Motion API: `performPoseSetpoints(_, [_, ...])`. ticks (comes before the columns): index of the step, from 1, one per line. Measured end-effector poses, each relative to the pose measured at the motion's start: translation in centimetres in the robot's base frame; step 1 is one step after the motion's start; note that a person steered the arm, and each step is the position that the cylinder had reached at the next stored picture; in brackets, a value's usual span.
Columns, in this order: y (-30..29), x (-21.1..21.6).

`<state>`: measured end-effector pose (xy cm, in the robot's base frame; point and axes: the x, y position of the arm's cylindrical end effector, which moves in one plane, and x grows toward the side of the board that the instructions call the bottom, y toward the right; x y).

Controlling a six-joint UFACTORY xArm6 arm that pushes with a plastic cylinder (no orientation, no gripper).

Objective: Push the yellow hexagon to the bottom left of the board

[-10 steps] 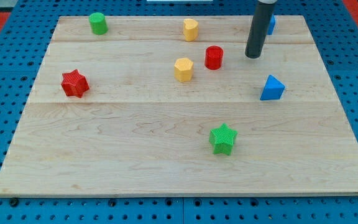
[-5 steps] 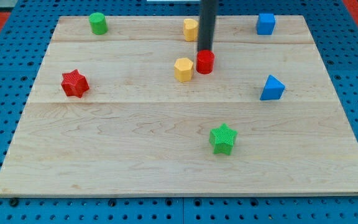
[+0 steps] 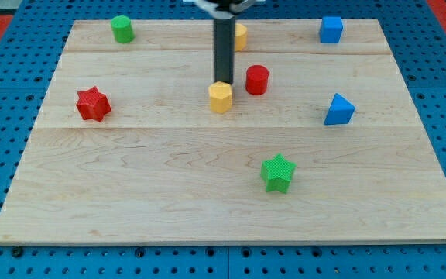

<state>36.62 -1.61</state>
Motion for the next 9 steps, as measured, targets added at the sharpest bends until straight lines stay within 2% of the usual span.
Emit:
performPoseSetpoints(2, [0.7,5.9])
performPoseSetpoints(3, [5.8,6.0])
performPoseSetpoints(4, [1.8,7.8])
performPoseSetpoints(5, [-8.0,8.9])
performPoseSetpoints(6, [-8.6,11.6])
performPoseSetpoints(7, [-10.7,11.9])
performPoseSetpoints(8, [-10.1,11.8])
performPoseSetpoints(9, [-10.9,15.0])
